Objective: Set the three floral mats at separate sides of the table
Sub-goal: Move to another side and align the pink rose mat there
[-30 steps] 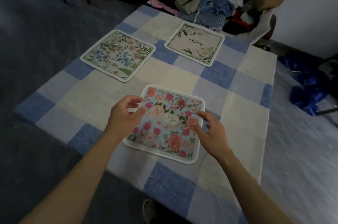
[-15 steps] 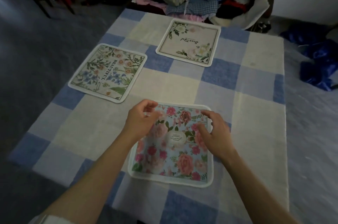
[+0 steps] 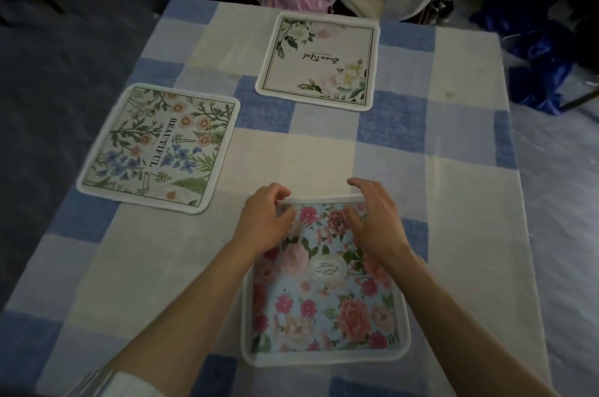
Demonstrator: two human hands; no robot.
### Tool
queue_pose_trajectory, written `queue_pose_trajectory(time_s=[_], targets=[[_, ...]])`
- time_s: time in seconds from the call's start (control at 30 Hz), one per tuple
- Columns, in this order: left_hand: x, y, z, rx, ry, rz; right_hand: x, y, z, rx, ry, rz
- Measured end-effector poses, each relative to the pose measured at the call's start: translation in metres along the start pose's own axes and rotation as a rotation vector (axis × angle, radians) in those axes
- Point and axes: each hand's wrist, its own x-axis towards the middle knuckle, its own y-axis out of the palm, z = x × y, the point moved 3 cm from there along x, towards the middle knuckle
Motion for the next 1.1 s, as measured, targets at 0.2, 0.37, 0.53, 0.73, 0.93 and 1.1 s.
queue_pose_trajectory(time_s=[0.2,0.37,0.53,0.73,0.93,1.1], targets=[[0.014,0.01,0.001,0.462,0.125,0.012,0.01,0.008,-0.021,-0.096,-0.003,0.009],[0.021,0.021,0.002,0.491,0.147,0.047,0.022,0.02,-0.031,-0.285,-0.042,0.14],[0.023,0.025,0.005,0.57,0.156,0.061,0.029,0.022,-0.034,-0.427,-0.094,0.158],[0.028,0.023,0.001,0.613,0.196,0.06,0.041,0.015,-0.033,-0.371,-0.086,0.195],[0.017,0.011,-0.005,0.53,0.256,-0.001,0.037,0.006,-0.028,-0.355,-0.086,0.104],[0.0,-0.004,-0.019,0.422,0.345,-0.031,0.02,-0.005,-0.017,-0.306,-0.077,0.044]])
